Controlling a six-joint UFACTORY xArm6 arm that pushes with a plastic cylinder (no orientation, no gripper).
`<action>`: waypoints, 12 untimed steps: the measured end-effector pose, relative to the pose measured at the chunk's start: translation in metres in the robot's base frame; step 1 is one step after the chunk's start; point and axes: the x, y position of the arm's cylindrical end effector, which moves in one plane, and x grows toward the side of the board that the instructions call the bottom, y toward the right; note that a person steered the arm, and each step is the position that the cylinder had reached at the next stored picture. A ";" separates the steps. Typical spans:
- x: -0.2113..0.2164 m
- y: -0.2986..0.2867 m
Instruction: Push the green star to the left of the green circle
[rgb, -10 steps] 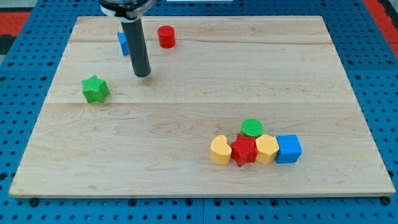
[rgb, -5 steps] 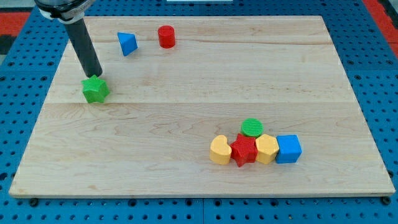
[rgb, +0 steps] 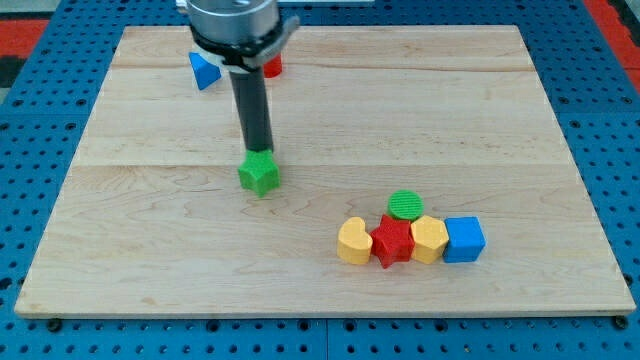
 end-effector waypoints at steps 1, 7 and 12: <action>0.034 -0.005; 0.064 0.012; 0.033 0.006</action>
